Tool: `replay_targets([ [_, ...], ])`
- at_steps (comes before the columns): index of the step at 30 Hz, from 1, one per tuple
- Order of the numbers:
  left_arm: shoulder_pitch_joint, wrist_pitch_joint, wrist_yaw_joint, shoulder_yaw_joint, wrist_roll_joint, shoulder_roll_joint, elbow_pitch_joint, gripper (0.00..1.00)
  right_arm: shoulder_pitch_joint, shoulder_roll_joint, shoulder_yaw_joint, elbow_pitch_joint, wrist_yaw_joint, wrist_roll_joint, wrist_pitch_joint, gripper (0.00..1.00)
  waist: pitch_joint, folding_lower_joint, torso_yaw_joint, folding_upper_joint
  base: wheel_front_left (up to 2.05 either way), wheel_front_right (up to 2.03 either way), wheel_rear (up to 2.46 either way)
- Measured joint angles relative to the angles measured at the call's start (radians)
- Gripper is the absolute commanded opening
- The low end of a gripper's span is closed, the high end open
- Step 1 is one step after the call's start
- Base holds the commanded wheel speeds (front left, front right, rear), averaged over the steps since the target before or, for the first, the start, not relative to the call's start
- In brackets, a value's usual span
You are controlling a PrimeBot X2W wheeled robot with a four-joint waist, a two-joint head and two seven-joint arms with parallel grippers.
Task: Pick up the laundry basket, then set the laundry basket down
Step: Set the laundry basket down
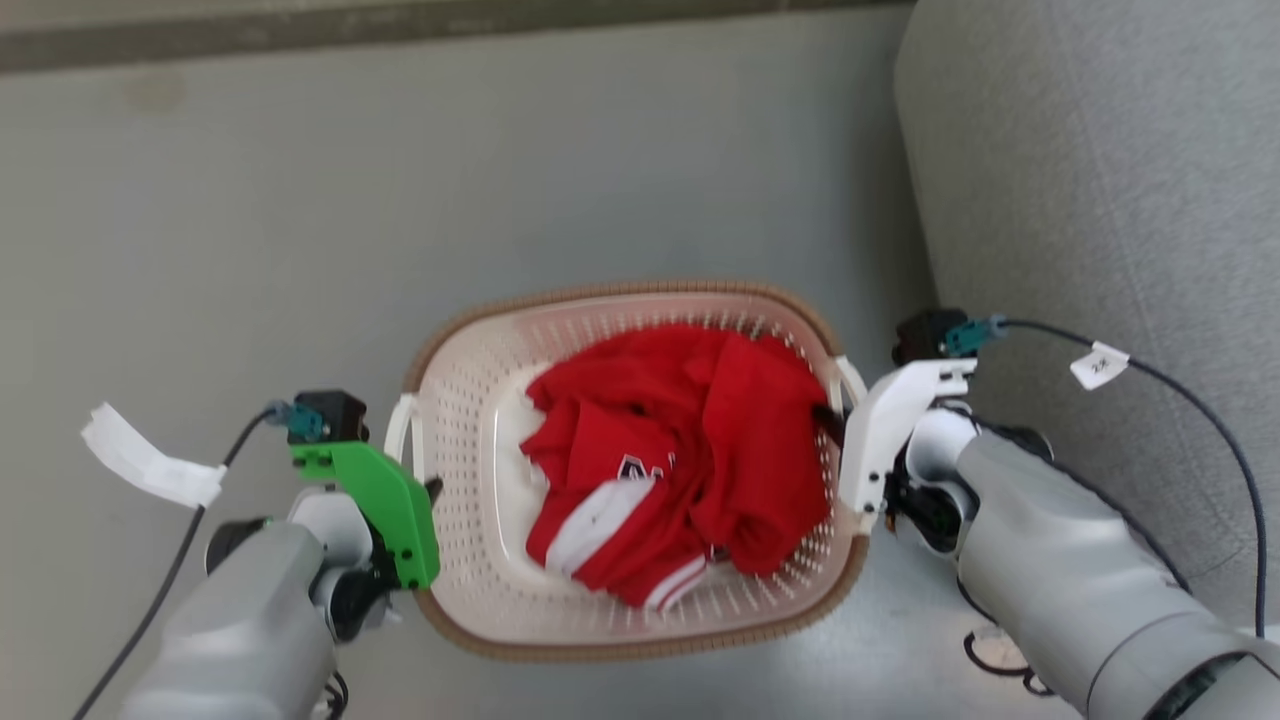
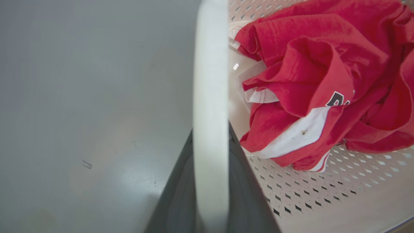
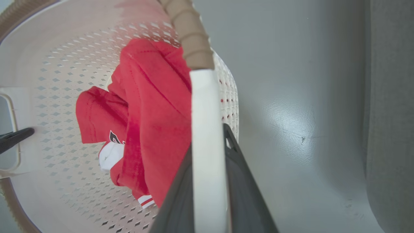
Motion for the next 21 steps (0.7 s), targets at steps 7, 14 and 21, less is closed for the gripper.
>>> replay_targets([
  [7, -0.053, -0.058, 0.000, 0.008, 0.015, 0.007, 0.005, 0.00, -0.049, 0.000, -0.004, -0.004, 0.000, -0.005, -0.058, 0.00, 0.093, 0.0000, 0.002, 0.0000, 0.00, 0.00, 0.00],
  [14, -0.093, -0.103, 0.000, 0.009, 0.028, 0.007, 0.010, 0.00, -0.077, 0.000, -0.013, -0.004, 0.000, -0.009, -0.121, 0.00, 0.179, 0.0000, 0.005, 0.0000, 0.00, 0.00, 0.00],
  [21, -0.137, -0.146, 0.000, 0.010, 0.050, 0.003, 0.018, 0.00, -0.106, -0.005, -0.017, -0.003, 0.000, -0.010, -0.188, 0.00, 0.257, 0.0000, 0.012, 0.0000, 0.00, 0.00, 0.00],
])
